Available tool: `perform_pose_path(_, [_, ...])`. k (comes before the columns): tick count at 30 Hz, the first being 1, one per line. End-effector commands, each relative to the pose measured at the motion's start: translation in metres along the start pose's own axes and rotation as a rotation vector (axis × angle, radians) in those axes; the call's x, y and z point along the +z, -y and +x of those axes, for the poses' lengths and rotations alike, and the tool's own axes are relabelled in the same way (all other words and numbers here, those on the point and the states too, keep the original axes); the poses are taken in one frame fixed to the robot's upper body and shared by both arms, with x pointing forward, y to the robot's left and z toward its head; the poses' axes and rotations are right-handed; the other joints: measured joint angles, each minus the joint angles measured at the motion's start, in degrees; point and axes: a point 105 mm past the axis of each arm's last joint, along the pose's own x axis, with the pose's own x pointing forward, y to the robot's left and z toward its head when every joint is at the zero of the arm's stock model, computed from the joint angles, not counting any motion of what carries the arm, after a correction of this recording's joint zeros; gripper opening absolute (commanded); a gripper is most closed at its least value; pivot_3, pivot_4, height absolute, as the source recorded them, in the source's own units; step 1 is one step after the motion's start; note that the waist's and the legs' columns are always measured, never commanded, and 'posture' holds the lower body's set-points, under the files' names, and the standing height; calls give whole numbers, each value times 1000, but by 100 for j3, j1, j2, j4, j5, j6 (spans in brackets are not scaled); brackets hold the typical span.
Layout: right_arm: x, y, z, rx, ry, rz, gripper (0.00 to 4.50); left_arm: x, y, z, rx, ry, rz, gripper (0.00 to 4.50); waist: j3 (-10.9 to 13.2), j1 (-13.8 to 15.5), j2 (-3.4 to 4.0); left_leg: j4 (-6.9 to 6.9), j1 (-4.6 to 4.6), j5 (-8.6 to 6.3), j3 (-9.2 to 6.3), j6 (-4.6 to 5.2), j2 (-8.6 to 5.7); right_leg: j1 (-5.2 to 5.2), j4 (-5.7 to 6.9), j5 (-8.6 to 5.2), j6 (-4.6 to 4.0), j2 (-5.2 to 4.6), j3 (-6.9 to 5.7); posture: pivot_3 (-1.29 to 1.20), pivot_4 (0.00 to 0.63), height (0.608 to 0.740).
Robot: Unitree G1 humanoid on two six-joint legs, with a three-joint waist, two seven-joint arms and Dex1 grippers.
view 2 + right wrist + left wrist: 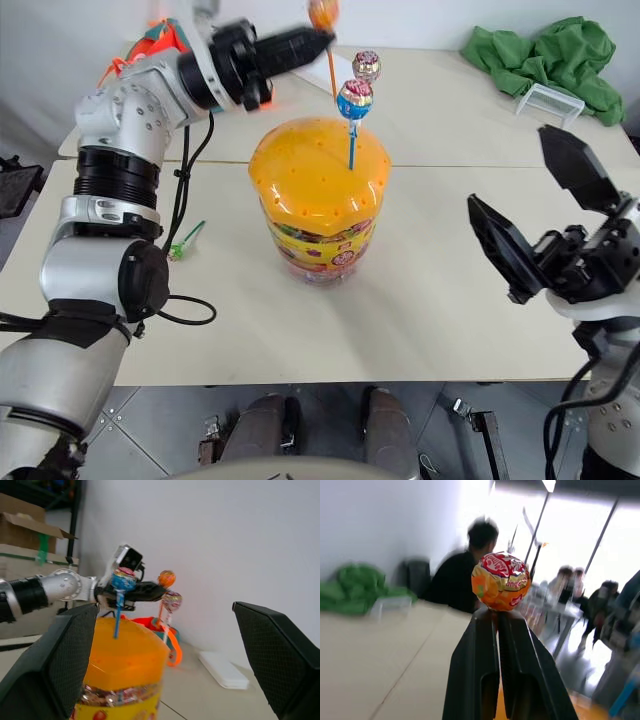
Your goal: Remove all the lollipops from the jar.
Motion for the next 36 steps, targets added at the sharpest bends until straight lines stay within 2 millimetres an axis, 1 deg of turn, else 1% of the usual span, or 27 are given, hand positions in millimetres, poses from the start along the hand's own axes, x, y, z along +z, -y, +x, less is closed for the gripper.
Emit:
perform_pose_path(1, [7, -19, 17, 152, 37, 42, 4500, 43, 2, -19, 57, 161, 42, 38, 0, -13, 1, 0, 1, 0, 0, 0, 0, 0, 2, 0, 0, 0, 0, 0, 150, 740])
perform_pose_path(2, [4, -25, 22, 217, 27, 60, 4500, 47, -1, -33, 109, 160, 55, 38, 1, -32, 2, -1, 2, 0, -3, 0, 1, 0, 6, 0, 0, 0, -2, 0, 150, 740])
perform_pose_path(4, [-3, -38, 26, 351, -10, 85, 4500, 44, -2, -63, 205, 97, 99, 38, 3, -117, 6, -4, 5, 0, -2, -1, 3, -2, 8, 0, 0, 1, 0, 0, 150, 740])
perform_pose_path(6, [-12, -46, 24, 461, -54, 83, 4500, 29, 3, -96, 298, -37, 132, 38, 2, -157, 8, -16, 14, 1, -4, -1, 4, -2, 17, 0, 0, 1, 0, 0, 150, 740])
perform_pose_path(7, [-16, -50, 21, 520, -86, 88, 4500, 23, 7, -113, 355, -76, 127, 38, 2, -160, 8, -23, 18, 1, -5, -2, 4, -3, 21, 0, 0, 1, -2, 0, 150, 740])
perform_pose_path(8, [-20, -51, 18, 564, -106, 91, 4500, 12, 12, -137, 430, -146, 115, 38, 2, -167, 8, -25, 18, 1, -5, -3, 6, -4, 22, 0, 0, 2, -3, 0, 150, 740])
perform_pose_path(10, [-28, -52, 13, 635, -150, 123, 4500, -12, 26, -187, 590, -302, 99, 38, 6, -156, 2, -26, 15, 0, -6, -3, 7, -9, 24, 0, 0, 1, -3, 0, 150, 740])
perform_pose_path(11, [-32, -52, 10, 660, -171, 129, 4500, -28, 37, -212, 660, -408, 88, 38, 6, -171, 0, -25, 15, -2, -3, -3, 9, -12, 23, 0, 0, 0, -2, 0, 150, 740])
perform_pose_path(12, [-37, -51, 6, 683, -198, 132, 4500, -42, 50, -232, 701, -479, 64, 38, 7, -167, -3, -25, 11, -4, -4, -3, 10, -17, 21, 0, 0, 0, -2, 0, 150, 740])
perform_pose_path(14, [-46, -46, -4, 705, -251, 127, 4500, -64, 72, -260, 766, -572, 17, 38, 7, -122, -6, -25, 10, -10, -1, -2, 11, -19, 22, 0, 0, -5, -3, 0, 150, 740])
perform_pose_path(16, [-53, -36, -11, 688, -301, 118, 4500, -87, 95, -278, 790, -649, -29, 38, 9, -45, -11, -16, 2, -10, -8, -2, 11, -16, 17, -2, -3, -9, -10, 0, 150, 740])
perform_pose_path(17, [-57, -29, -16, 680, -334, 104, 4500, -102, 112, -280, 751, -657, -77, 38, 9, 1, -10, -13, 2, -10, -6, -2, 11, -10, 5, -5, -9, -11, -11, 0, 150, 740])
perform_pose_path(18, [-59, -25, -20, 674, -357, 92, 4500, -113, 124, -286, 752, -667, -121, 38, 9, 17, -10, -10, 4, -11, -7, -1, 8, -2, -1, -6, -12, -16, -11, 0, 150, 740])
perform_pose_path(20, [-61, -21, -23, 664, -375, 80, 4500, -126, 136, -294, 753, -704, -145, 38, 8, 32, -9, -6, 8, -11, -3, 1, 7, 5, -12, -9, -17, -25, -12, 0, 150, 740])
perform_pose_path(21, [-60, -20, -23, 654, -373, 82, 4500, -132, 141, -298, 741, -740, -145, 266, 8, 34, -10, -5, 12, -12, -6, 2, 7, 6, -17, -11, -20, -33, -12, 0, 150, 740])
perform_pose_path(23, [-59, -20, -20, 630, -359, 83, 4500, -139, 139, -311, 767, -771, -118, 742, 2, 18, 9, -3, 15, -12, -7, -8, 10, 6, -15, -17, -37, -30, -20, 0, 150, 740])
perform_pose_path(24, [-58, -19, -19, 625, -355, 83, 4500, -140, 137, -314, 776, -774, -110, 1015, 3, 12, 12, -5, 25, -13, -5, -12, 11, 5, -4, -21, -45, -30, -20, 0, 150, 740])
perform_pose_path(27, [-49, -14, -2, 526, -276, 99, 4500, -130, 122, -292, 703, -655, -31, 1897, 2, 10, 14, -26, 49, -12, -2, -22, 18, 5, 13, -27, -56, -25, -21, 0, 150, 740])
perform_pose_path(29, [-47, -3, 12, 404, -287, 127, 4500, -111, 118, -278, 613, -556, 80, 2487, 2, 3, 14, -28, 53, -12, -1, -30, 20, 3, 26, -27, -56, -25, -22, 0, 150, 740])
perform_pose_path(30, [-45, 1, 18, 369, -284, 146, 4500, -101, 117, -274, 588, -517, 135, 2778, 2, -2, 13, -28, 54, -14, -1, -34, 22, 1, 30, -27, -56, -26, -22, 0, 150, 740])
perform_pose_path(31, [-42, 3, 25, 346, -260, 154, 4500, -91, 116, -272, 574, -473, 176, 3081, 2, -6, 13, -28, 55, -15, -1, -34, 23, -2, 32, -27, -56, -27, -23, 0, 150, 740])
perform_pose_path(32, [-39, 4, 29, 338, -240, 159, 4500, -86, 115, -270, 570, -449, 195, 3339, 2, -19, 14, -28, 55, -16, -1, -35, 25, -2, 33, -26, -55, -28, -26, 0, 150, 740])
perform_pose_path(33, [-35, 3, 39, 344, -211, 167, 4500, -72, 113, -263, 555, -376, 202, 3668, 2, -38, 14, -28, 55, -17, 0, -34, 26, -8, 33, -26, -55, -27, -27, 0, 150, 740])
perform_pose_path(34, [-34, 3, 48, 341, -199, 167, 4500, -59, 114, -254, 522, -311, 194, 3668, 2, -59, 14, -30, 55, -17, 2, -34, 28, -6, 36, -26, -55, -25, -33, 0, 150, 740])
perform_pose_path(36, [-35, 4, 60, 333, -200, 178, 4500, -45, 116, -242, 470, -236, 182, 3668, 2, -114, 14, -31, 53, -18, 6, -33, 29, -6, 43, -25, -53, -25, -38, 0, 150, 740])
